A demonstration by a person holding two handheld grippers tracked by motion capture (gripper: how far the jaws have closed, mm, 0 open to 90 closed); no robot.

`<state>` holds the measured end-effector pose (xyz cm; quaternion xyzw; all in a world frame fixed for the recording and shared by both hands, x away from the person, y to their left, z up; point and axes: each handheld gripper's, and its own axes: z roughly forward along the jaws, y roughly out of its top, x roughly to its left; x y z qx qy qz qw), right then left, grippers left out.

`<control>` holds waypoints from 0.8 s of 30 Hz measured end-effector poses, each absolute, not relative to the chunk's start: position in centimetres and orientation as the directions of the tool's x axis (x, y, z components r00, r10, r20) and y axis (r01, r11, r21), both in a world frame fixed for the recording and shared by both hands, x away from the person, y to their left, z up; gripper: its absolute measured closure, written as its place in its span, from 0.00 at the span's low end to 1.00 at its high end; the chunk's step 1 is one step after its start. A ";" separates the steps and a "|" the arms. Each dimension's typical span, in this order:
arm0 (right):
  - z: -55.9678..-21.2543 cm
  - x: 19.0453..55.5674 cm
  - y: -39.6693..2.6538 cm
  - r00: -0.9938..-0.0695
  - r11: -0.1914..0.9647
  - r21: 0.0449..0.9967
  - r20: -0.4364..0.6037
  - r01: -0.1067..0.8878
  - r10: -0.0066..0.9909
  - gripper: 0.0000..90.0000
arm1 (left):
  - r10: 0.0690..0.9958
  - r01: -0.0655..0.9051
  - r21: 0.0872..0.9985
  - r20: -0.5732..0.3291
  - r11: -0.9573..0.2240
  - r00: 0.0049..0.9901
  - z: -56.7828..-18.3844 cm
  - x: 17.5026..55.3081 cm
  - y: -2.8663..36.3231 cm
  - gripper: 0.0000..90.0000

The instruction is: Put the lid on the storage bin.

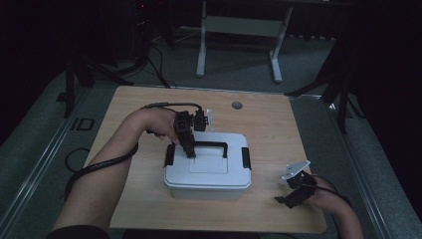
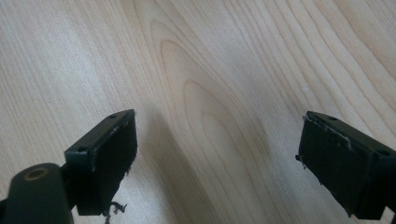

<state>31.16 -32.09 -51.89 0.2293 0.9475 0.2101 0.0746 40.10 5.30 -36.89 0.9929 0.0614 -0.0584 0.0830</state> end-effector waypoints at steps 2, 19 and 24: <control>-51.9 31.2 -32.2 -0.882 0.806 0.430 -0.045 0.407 0.469 0.13 | 0.131 0.146 0.160 -0.105 -0.976 0.986 -36.9 40.2 5.6 0.29; -51.5 31.4 -32.1 -0.875 0.799 0.441 -0.057 0.409 0.480 0.13 | 0.203 0.211 0.264 -0.057 -0.941 0.978 -37.0 39.9 9.3 0.02; -51.3 31.5 -31.8 -0.876 0.799 0.444 -0.061 0.405 0.479 0.13 | 0.220 0.229 0.263 -0.066 -0.937 0.973 -37.1 39.4 10.7 0.02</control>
